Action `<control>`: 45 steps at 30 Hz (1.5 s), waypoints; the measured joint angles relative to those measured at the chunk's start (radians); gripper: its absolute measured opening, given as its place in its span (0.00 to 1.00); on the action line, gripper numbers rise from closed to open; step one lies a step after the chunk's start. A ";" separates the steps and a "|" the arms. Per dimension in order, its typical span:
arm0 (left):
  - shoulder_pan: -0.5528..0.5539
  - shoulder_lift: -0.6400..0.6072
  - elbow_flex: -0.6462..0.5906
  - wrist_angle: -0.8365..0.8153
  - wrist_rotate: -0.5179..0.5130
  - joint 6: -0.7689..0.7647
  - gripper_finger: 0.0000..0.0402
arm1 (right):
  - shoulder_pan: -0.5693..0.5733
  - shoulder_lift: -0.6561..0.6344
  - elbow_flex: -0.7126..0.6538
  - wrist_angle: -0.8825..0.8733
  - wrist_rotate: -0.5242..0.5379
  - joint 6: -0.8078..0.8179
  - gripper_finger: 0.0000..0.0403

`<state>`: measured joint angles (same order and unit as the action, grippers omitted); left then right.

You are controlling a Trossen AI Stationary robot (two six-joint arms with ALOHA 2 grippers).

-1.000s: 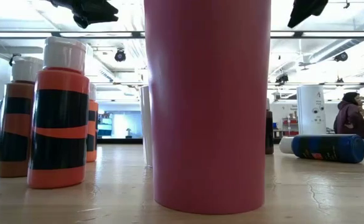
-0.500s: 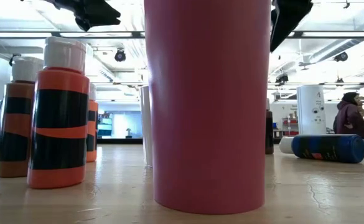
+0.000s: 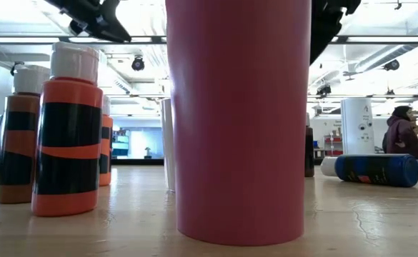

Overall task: Pick & Place Paint Supplies
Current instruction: Put the brown paint bottle into the white bin

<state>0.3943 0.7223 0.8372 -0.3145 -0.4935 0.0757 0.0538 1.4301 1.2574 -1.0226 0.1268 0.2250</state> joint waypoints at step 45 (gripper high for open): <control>0.000 0.001 -0.007 -0.001 -0.218 0.000 0.47 | -0.049 0.016 -0.319 0.391 -0.101 0.108 0.53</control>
<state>0.3939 0.7235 0.8303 -0.3153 -0.7119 0.0756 0.0050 1.4464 0.9386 -0.6319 0.0261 0.3328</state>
